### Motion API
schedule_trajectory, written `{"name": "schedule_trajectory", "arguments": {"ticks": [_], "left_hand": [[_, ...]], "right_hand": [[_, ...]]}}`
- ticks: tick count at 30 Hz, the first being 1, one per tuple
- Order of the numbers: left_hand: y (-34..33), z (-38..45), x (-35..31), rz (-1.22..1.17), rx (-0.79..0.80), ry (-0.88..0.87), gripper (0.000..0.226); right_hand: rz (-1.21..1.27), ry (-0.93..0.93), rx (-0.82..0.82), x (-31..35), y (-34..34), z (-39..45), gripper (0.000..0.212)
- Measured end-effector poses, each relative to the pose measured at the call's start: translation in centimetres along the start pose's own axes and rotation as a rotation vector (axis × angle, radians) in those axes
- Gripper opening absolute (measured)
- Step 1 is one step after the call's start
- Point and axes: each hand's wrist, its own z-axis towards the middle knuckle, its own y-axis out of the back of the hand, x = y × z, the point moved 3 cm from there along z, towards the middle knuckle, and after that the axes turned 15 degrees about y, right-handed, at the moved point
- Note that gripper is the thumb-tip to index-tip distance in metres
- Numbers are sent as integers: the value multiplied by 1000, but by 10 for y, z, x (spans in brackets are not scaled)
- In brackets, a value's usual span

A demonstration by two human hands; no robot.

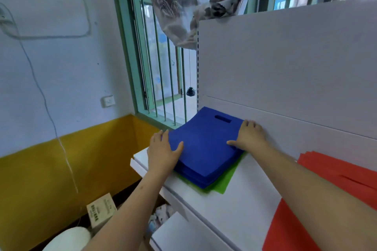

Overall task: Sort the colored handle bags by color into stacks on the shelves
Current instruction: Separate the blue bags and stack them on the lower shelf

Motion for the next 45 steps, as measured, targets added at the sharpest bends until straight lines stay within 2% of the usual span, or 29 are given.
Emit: {"name": "schedule_trajectory", "arguments": {"ticks": [3,6,14,18,21,23,25,28,32,34,37,41,45], "left_hand": [[-18,21,13,63,69,49,79],[-28,21,21,31,54,52,73],[-28,20,21,-50,-11,-59,48],[-29,23,22,-75,-1,-114,38],[-28,24,20,-61,17,-139,35],[-25,21,17,-40,36,-171,35],[-19,18,16,-34,59,-199,35],[-6,11,16,-151,90,-231,33],[29,-23,14,-622,271,-135,33],[44,-47,9,-718,340,-135,35],[56,-91,-10,-827,507,-223,31],[50,-155,-40,-1013,847,-312,33],[41,-219,-58,-1075,1063,-230,34]], "right_hand": [[-1,-36,52,1,-22,13,107],[-60,-84,47,6,-24,15,102],[-327,-61,26,36,-30,19,65],[-365,-46,37,49,-33,8,60],[-259,-45,56,55,-27,4,58],[-45,-30,79,66,-28,-1,48],[228,-31,-16,83,-28,-16,38],[510,-73,-306,102,-22,-57,36],[700,-154,-627,96,2,-118,35],[767,-208,-743,85,12,-148,29],[941,-279,-920,73,21,-199,24],[961,-417,-1094,63,27,-284,24],[902,-584,-1208,38,33,-377,20]]}}
